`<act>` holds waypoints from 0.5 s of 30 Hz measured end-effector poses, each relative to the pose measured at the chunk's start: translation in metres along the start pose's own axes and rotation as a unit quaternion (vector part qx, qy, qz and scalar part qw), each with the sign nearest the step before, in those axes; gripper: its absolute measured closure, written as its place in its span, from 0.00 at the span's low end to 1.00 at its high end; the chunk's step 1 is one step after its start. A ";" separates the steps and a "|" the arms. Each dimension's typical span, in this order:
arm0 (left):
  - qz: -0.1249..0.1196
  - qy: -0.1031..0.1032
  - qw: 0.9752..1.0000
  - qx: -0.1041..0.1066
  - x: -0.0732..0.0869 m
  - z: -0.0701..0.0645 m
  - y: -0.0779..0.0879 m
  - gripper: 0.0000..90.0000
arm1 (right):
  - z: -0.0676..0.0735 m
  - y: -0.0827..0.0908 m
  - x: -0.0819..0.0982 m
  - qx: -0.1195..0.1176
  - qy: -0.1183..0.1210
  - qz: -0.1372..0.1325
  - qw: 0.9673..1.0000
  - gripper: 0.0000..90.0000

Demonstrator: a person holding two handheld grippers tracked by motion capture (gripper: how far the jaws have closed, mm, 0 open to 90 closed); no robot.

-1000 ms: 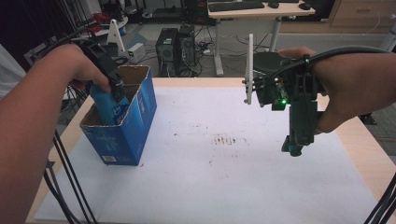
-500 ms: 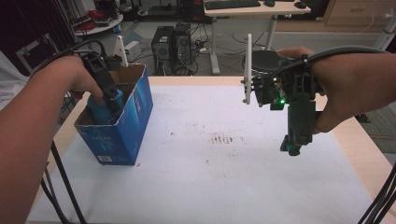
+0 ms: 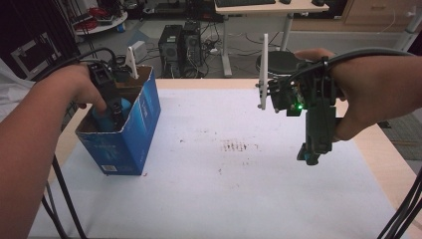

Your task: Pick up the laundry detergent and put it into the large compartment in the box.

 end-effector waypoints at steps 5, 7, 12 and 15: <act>-0.008 0.002 1.000 0.003 -0.001 0.000 0.000 0.41 | 0.000 -0.001 0.000 -0.001 -0.001 -0.001 1.000 0.01; -0.005 0.002 1.000 0.004 0.000 0.002 0.000 0.41 | 0.000 -0.001 -0.001 -0.001 0.000 -0.002 1.000 0.01; -0.007 0.008 1.000 0.008 0.000 0.003 0.000 0.41 | -0.001 -0.001 0.000 0.000 -0.001 -0.002 1.000 0.01; -0.006 0.008 1.000 0.007 0.000 0.004 0.000 0.41 | -0.002 0.000 0.000 0.001 -0.001 -0.006 1.000 0.01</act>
Point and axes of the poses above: each handheld gripper's, and its own axes: y roughly backward along the jaws, x roughly out of its underside, z roughly to its left, the point moved 7 cm from there along -y, roughly forward along the jaws, and after that the axes turned 4 degrees about -z, right-handed, at the moved point
